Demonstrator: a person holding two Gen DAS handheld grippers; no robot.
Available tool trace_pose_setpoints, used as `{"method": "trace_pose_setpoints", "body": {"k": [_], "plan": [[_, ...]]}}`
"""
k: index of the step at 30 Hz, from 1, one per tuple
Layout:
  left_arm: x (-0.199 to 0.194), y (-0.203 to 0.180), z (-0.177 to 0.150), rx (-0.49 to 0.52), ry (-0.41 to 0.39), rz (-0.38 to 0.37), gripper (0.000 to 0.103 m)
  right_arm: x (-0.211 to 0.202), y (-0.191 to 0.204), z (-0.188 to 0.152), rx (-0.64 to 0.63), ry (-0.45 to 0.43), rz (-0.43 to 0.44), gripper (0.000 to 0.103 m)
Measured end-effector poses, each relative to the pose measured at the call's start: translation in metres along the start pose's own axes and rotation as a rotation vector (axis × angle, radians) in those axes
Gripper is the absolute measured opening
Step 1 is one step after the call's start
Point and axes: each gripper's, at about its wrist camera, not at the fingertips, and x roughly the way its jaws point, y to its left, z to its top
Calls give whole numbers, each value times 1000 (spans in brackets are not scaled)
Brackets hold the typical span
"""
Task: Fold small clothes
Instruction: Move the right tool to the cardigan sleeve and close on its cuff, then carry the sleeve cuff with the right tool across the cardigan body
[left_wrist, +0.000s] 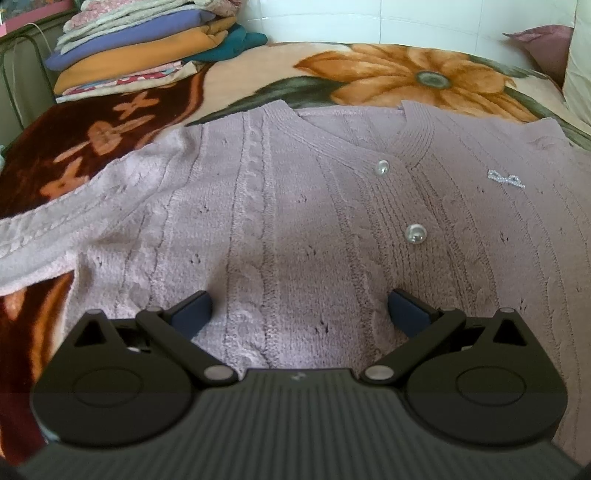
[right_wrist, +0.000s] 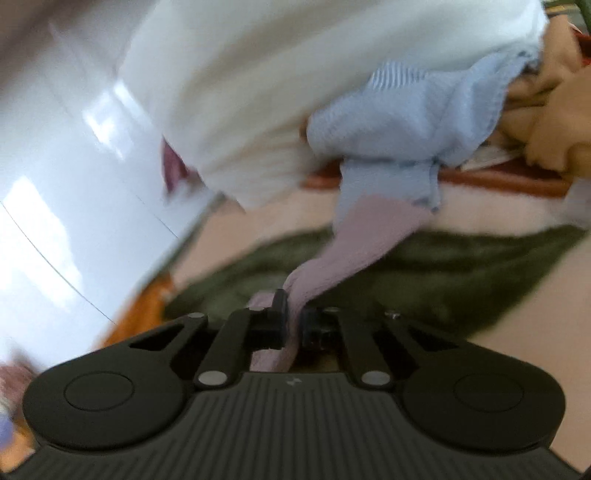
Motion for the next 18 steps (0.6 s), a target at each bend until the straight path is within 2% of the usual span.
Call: {"method": "trace_pose_setpoints", "body": {"k": [3,8,18], "plan": [[-3,2,4,6,6,-6,103,-26,3,9,-7,-33,34,7],[-14,6,12,9,7,0,103,-63,22,15,-55,-31,84,7],[-33,27,21,21,23,29,103,-106,88,-30,-123,69,206,7]]}}
